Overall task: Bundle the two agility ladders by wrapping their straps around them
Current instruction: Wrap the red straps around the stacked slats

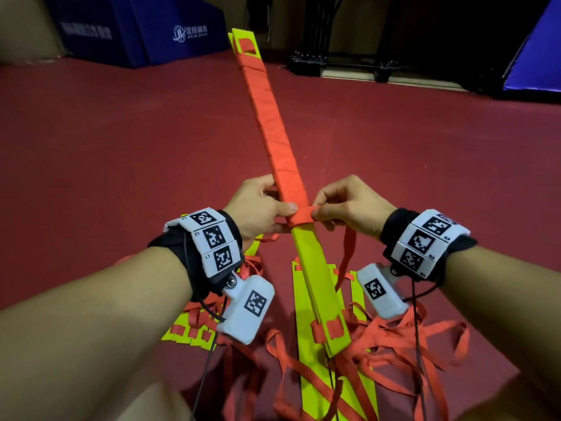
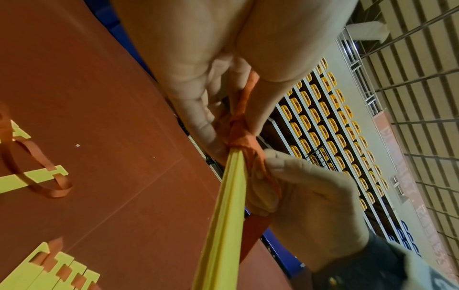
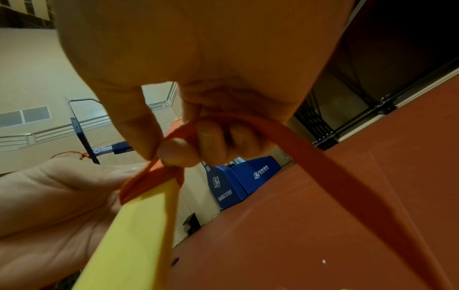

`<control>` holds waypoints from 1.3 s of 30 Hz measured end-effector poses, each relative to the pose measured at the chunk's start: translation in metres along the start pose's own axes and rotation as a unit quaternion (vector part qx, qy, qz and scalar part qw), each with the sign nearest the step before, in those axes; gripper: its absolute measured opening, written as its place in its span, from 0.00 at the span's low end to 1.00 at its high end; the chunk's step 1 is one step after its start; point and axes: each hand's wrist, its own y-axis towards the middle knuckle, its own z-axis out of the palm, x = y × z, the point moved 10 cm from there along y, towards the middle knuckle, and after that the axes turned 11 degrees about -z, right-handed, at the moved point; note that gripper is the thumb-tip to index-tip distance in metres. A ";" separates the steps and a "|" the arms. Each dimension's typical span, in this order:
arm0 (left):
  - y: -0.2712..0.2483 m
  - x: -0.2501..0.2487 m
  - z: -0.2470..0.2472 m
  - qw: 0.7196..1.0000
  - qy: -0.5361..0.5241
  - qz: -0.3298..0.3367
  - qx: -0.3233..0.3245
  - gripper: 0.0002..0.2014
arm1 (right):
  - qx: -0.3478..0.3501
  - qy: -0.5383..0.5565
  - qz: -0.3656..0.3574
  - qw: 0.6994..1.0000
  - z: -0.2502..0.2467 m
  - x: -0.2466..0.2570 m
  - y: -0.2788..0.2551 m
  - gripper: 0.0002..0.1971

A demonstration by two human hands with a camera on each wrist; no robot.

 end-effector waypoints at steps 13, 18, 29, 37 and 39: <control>0.002 0.000 -0.010 0.998 -0.054 0.003 -0.017 0.20 | 0.033 -0.025 -0.021 0.999 0.007 0.006 -0.002 0.11; 0.000 0.004 0.001 0.999 -0.013 -0.028 0.011 0.14 | -0.019 -0.057 -0.089 0.994 0.005 0.027 0.001 0.10; 0.001 0.003 0.003 0.998 -0.046 0.005 0.035 0.16 | -0.016 0.016 -0.088 0.996 0.010 0.026 -0.004 0.03; 0.001 0.004 0.001 0.999 -0.028 0.000 0.017 0.19 | -0.039 0.009 -0.035 0.999 0.003 0.006 0.000 0.09; 0.002 0.002 -0.002 0.999 -0.038 -0.001 0.011 0.20 | -0.045 0.004 -0.019 0.999 -0.002 0.001 -0.001 0.09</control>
